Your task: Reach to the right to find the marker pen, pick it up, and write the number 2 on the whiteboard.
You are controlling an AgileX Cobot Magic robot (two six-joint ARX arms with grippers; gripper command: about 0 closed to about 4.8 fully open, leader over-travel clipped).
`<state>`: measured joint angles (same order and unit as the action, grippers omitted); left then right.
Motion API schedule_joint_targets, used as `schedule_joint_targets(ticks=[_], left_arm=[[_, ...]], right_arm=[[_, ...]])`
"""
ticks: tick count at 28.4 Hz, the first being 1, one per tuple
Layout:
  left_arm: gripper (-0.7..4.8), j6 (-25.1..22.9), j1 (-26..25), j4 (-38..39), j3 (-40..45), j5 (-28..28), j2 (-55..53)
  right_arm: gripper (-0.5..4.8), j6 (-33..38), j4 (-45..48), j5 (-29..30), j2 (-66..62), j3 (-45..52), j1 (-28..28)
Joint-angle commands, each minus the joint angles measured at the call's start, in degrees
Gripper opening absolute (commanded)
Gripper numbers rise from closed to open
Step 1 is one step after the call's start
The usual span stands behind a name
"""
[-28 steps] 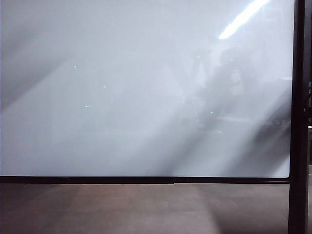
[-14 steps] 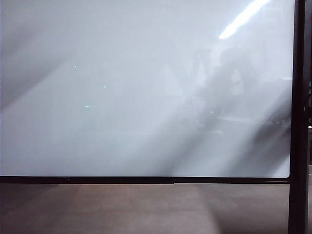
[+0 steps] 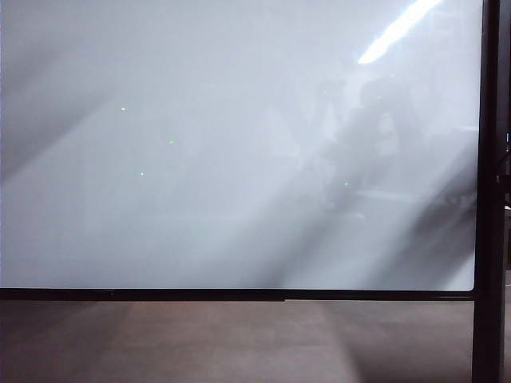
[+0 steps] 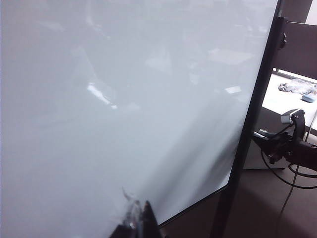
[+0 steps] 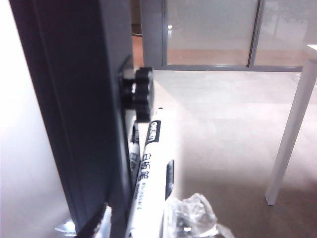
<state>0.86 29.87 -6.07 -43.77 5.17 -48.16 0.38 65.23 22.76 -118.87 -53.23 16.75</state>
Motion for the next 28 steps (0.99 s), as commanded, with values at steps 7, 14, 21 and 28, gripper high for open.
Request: schedule_joint_targets(ticks=[7,14,21,28], left_arm=[[-0.05,-0.44,0.07,0.2,-0.48,0.0,0.11],[-0.05,-0.44,0.07,0.17,-0.48,0.0,0.11],[-0.05,-0.44,0.07,0.13,-0.48,-0.02,0.11],[-0.05,-0.46,0.07,0.09,-0.48,-0.02,0.11]], right_arm=[[1.52,0.04,2.29,0.09,0.31,-0.24,-0.13],[0.86,0.04,1.9,0.09,0.31,-0.22,-0.13],[0.39,0.04,1.05,-0.11,0.31,-0.22,-0.13],[0.4,1.64,6.03,-0.13,0.37,-0.22,-0.13]])
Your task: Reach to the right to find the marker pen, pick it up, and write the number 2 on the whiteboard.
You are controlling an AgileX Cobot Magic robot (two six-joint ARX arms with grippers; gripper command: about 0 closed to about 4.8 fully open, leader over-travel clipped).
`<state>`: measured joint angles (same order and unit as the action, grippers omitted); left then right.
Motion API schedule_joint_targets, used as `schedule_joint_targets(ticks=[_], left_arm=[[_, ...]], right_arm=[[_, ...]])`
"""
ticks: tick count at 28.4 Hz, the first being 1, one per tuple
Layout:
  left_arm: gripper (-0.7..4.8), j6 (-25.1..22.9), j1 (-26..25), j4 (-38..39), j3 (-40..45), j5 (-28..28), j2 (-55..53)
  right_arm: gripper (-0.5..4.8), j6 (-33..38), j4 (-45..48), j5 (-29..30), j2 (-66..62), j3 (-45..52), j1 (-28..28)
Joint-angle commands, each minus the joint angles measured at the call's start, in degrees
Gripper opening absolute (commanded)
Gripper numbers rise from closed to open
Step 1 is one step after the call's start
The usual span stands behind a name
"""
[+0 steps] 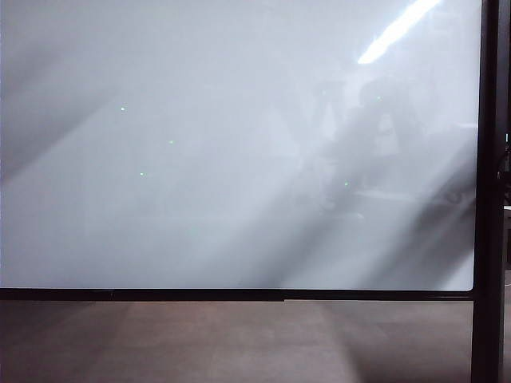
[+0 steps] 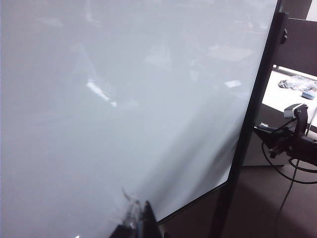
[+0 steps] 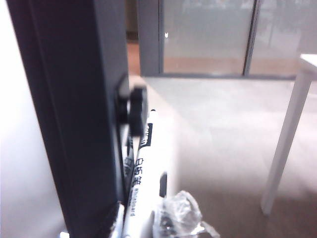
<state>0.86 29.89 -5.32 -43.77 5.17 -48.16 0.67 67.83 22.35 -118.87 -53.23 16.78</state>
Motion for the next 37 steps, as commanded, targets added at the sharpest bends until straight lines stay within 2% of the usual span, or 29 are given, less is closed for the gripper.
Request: schedule_joint_targets(ticks=[1,5,9,13,23,29,32,35,37], left_arm=[[-0.05,-0.46,0.04,-0.72,-0.48,-0.04,0.11],[-0.05,-1.49,0.04,-0.31,-0.48,0.0,0.11],[-0.05,-1.53,0.04,-0.28,-0.48,-0.02,0.11],[-0.05,-1.51,0.04,-0.33,-0.48,0.0,0.11],[-0.05,-1.51,0.04,-0.13,-0.48,0.04,0.13],[-0.05,-1.49,0.04,-0.02,-0.48,0.07,0.15],[-0.05,-1.49,0.04,0.09,-0.48,0.24,0.15],[-0.05,-1.49,0.04,0.11,-0.48,0.22,0.17],[-0.05,-1.49,0.04,0.09,-0.48,0.22,0.15]], right_arm=[[0.4,1.36,3.89,0.02,0.39,-0.22,-0.15],[0.4,2.49,4.52,-1.9,1.79,-0.2,0.94],[0.4,2.91,4.44,-1.79,3.74,-0.13,4.44],[0.4,7.72,3.87,0.15,7.67,0.02,7.98],[0.41,8.17,-7.52,0.81,26.51,0.13,11.5],[0.41,8.41,-19.69,0.92,41.55,0.13,11.34],[0.41,10.54,-22.97,4.52,47.95,0.11,10.38],[0.41,11.8,-25.53,5.88,51.78,0.09,5.84],[0.4,11.8,-27.56,5.57,53.62,0.07,0.04]])
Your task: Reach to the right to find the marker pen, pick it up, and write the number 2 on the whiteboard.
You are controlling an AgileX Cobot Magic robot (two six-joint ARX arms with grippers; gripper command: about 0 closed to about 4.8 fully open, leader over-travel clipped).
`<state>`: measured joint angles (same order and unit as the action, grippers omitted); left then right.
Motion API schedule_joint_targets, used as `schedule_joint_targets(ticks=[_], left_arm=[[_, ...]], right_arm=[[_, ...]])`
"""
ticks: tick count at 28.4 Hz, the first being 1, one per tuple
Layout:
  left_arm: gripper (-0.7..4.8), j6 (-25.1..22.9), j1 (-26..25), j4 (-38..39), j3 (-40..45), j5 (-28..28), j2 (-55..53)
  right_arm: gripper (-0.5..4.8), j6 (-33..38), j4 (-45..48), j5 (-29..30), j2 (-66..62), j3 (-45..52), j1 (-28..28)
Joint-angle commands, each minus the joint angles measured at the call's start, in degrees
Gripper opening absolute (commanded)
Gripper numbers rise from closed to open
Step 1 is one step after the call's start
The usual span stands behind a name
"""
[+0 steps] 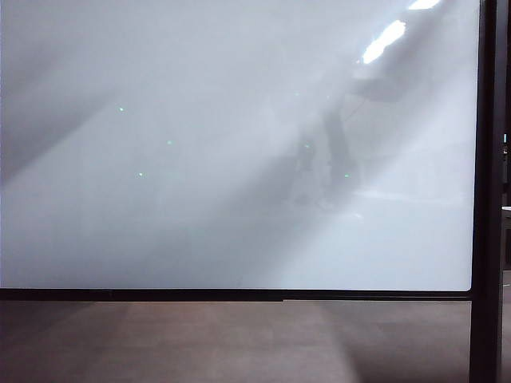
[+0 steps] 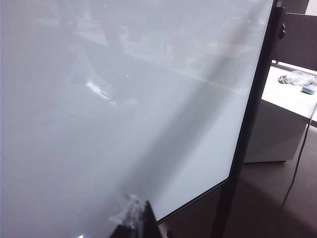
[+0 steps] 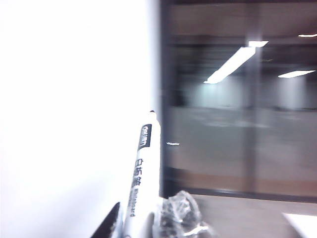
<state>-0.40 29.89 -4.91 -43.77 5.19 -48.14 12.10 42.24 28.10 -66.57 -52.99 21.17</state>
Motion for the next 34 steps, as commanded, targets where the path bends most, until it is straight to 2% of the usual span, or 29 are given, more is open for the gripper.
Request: schedule_joint_targets(ticks=[1,2,3,9,16,23,26,34], left_arm=[[-0.05,-0.22,0.04,-0.33,-0.48,0.2,0.15],[-0.05,-0.22,0.04,-0.33,-0.48,0.2,0.15],[-0.05,-0.22,0.04,-0.28,-0.48,0.22,0.15],[-0.05,-0.24,0.04,-0.31,-0.48,0.2,0.15],[-0.05,-0.22,0.04,-0.31,-0.48,0.2,0.15],[-0.05,-0.22,0.04,-0.31,-0.48,0.2,0.13],[-0.05,-0.22,0.04,-0.33,-0.48,0.2,0.13],[-0.05,-0.24,0.04,-0.31,-0.48,0.17,0.13]], right_arm=[[0.4,0.37,-3.08,-0.98,1.86,-0.2,-9.16],[0.4,0.33,-3.45,-1.57,1.92,-0.2,-11.34],[0.4,0.31,-3.61,-3.45,1.9,-0.2,-16.02],[0.4,-0.55,-4.74,-14.8,1.86,-0.22,-28.96],[0.39,-6.62,-4.94,-21.07,1.84,-0.24,-37.79],[0.4,-6.67,-6.25,-23.65,1.51,-0.26,-41.75],[0.4,-6.51,-6.4,-25.99,0.5,-0.42,-41.81],[0.4,-6.05,-6.43,-26.47,-4.48,-4.74,-43.08]])
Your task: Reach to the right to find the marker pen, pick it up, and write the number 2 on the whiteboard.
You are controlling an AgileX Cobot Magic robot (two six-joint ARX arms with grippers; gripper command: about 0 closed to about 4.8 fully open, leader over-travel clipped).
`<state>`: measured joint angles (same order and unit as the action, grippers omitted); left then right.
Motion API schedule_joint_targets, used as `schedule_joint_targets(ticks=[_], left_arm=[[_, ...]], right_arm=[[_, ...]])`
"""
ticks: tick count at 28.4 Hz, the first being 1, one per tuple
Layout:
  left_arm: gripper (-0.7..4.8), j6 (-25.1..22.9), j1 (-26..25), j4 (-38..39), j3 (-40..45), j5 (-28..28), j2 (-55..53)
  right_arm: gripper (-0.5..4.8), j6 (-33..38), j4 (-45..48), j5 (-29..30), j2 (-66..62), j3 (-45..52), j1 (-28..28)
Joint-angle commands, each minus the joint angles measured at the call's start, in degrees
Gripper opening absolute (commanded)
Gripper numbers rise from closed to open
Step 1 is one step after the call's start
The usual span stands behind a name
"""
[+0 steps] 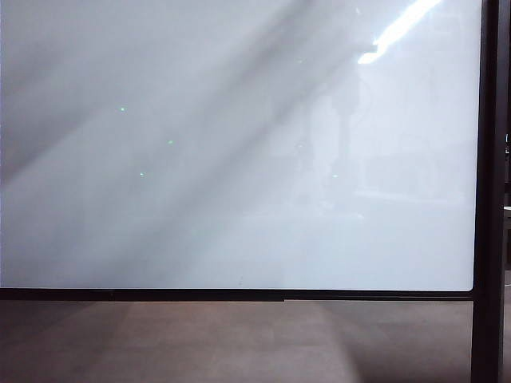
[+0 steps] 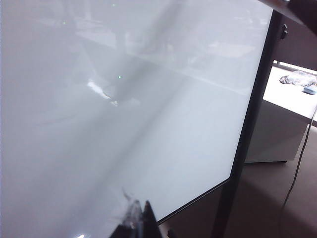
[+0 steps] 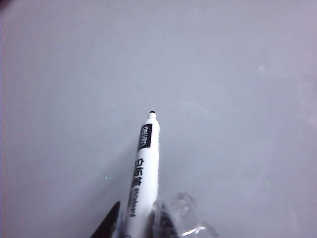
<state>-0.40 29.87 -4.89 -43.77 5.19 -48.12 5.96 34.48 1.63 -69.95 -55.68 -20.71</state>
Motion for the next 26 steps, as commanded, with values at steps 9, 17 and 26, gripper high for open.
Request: schedule_joint_targets(ticks=[9,17,26], left_arm=[[-0.05,-0.24,0.07,-0.31,-0.48,0.2,0.11],[-0.05,-0.22,0.07,-0.28,-0.48,0.2,0.11],[-0.05,-0.22,0.07,-0.31,-0.48,0.17,0.11]], right_arm=[[0.4,0.0,2.91,-0.63,-6.6,-4.26,-3.28],[0.4,0.0,7.52,-0.66,-10.14,-4.24,-3.28],[0.4,-0.09,8.07,-1.95,-10.84,-4.26,-3.28]])
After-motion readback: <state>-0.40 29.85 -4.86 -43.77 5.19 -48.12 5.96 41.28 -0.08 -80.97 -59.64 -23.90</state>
